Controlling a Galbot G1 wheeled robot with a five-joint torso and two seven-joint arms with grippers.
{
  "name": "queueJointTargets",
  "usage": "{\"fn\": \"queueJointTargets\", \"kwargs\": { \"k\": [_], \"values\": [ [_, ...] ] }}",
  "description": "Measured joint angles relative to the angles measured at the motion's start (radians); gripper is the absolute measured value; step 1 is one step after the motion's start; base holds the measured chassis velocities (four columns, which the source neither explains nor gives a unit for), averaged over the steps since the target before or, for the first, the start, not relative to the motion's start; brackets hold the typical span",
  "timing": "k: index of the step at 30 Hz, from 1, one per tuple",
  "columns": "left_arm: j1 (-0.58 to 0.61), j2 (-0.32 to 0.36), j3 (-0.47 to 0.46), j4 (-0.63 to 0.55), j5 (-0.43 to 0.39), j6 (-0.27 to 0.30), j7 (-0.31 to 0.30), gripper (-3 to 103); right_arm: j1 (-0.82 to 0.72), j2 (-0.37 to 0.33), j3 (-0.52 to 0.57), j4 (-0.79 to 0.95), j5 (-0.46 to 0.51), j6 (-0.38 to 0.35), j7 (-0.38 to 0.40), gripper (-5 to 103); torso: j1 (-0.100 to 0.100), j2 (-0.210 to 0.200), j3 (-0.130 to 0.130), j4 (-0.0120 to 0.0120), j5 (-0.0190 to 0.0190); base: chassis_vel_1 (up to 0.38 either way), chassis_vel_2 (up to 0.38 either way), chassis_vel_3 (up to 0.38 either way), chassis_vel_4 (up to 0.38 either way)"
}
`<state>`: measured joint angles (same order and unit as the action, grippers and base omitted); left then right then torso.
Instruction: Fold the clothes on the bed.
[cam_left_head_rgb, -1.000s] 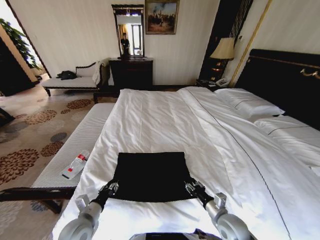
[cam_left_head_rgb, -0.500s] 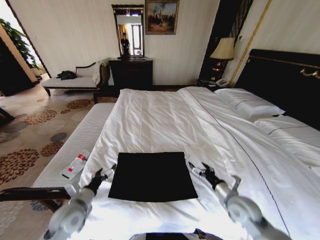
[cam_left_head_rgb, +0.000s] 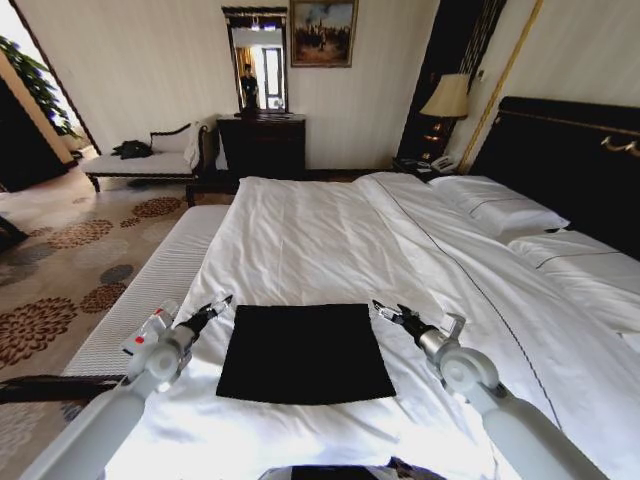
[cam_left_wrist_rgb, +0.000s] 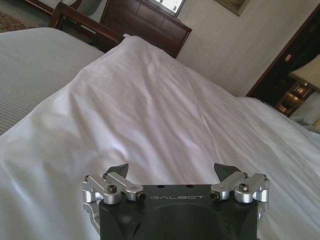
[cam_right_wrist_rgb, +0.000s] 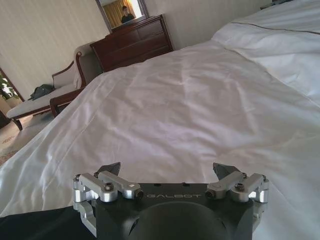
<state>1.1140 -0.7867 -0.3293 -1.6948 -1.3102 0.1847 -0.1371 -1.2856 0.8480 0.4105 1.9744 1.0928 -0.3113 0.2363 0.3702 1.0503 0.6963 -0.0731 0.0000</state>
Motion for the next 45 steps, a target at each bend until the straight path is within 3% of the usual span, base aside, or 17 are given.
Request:
{"fn": "queueJointTargets", "kwargs": {
  "k": [4,13,26,28,30,33,35,38,41,44,45],
  "values": [
    [-0.067,-0.02,0.063,0.077,-0.008,0.0,0.055,92,0.018,0.009,-0.015,-0.014,0.0,-0.004,0.012,100,0.0,0.0,0.0,0.0,-0.0001,0.0,0.0,0.0,0.0],
    [-0.156,-0.047,0.191,0.181,-0.01,0.003,0.125,89,0.045,0.016,-0.036,-0.019,0.004,-0.013,0.031,100,0.0,0.0,0.0,-0.0001,-0.0001,0.0,0.0,0.0,0.0],
    [-0.148,-0.046,0.221,0.188,-0.009,0.003,0.136,82,0.052,0.008,-0.03,-0.007,0.015,-0.02,0.043,100,0.0,0.0,0.0,-0.0001,0.0,0.0,0.0,0.0,0.0],
    [-0.132,-0.034,0.217,0.177,-0.015,0.003,0.136,66,0.054,0.006,-0.031,-0.004,0.016,-0.022,0.045,100,0.0,0.0,0.0,-0.0001,0.0001,0.0,0.0,0.0,0.0],
    [-0.129,-0.032,0.216,0.176,-0.015,0.003,0.136,66,0.054,0.005,-0.031,-0.003,0.016,-0.022,0.045,100,0.0,0.0,0.0,0.0,0.0001,0.0,0.0,0.0,0.0],
    [-0.12,-0.03,0.206,0.178,-0.015,0.003,0.136,50,0.056,-0.001,-0.031,-0.002,0.02,-0.023,0.046,100,0.0,0.0,0.0,-0.0001,0.0,0.0,0.0,0.0,0.0],
    [-0.12,-0.031,0.205,0.18,-0.015,0.003,0.136,50,0.057,-0.002,-0.031,-0.001,0.022,-0.023,0.047,100,0.0,0.0,0.0,0.0,0.0,0.0,0.0,0.0,0.0],
    [-0.119,-0.038,0.204,0.189,-0.012,0.002,0.138,34,0.057,-0.005,-0.028,0.006,0.032,-0.025,0.05,100,0.0,0.0,0.0,0.0,0.0001,0.0,0.0,0.0,0.0],
    [-0.12,-0.043,0.205,0.194,-0.01,0.002,0.139,28,0.055,-0.007,-0.025,0.009,0.036,-0.026,0.051,100,0.0,0.0,0.0,-0.0001,0.0,0.0,0.0,0.0,0.0],
    [-0.126,-0.055,0.21,0.207,-0.007,0.0,0.141,12,0.052,-0.01,-0.02,0.012,0.045,-0.027,0.052,100,0.0,0.0,0.0,-0.0001,-0.0001,0.0,0.0,0.0,0.0],
    [-0.126,-0.055,0.21,0.207,-0.007,0.0,0.141,12,0.052,-0.01,-0.02,0.012,0.045,-0.027,0.052,100,0.0,0.0,0.0,-0.0001,-0.0001,0.0,0.0,0.0,0.0]
  ]
}}
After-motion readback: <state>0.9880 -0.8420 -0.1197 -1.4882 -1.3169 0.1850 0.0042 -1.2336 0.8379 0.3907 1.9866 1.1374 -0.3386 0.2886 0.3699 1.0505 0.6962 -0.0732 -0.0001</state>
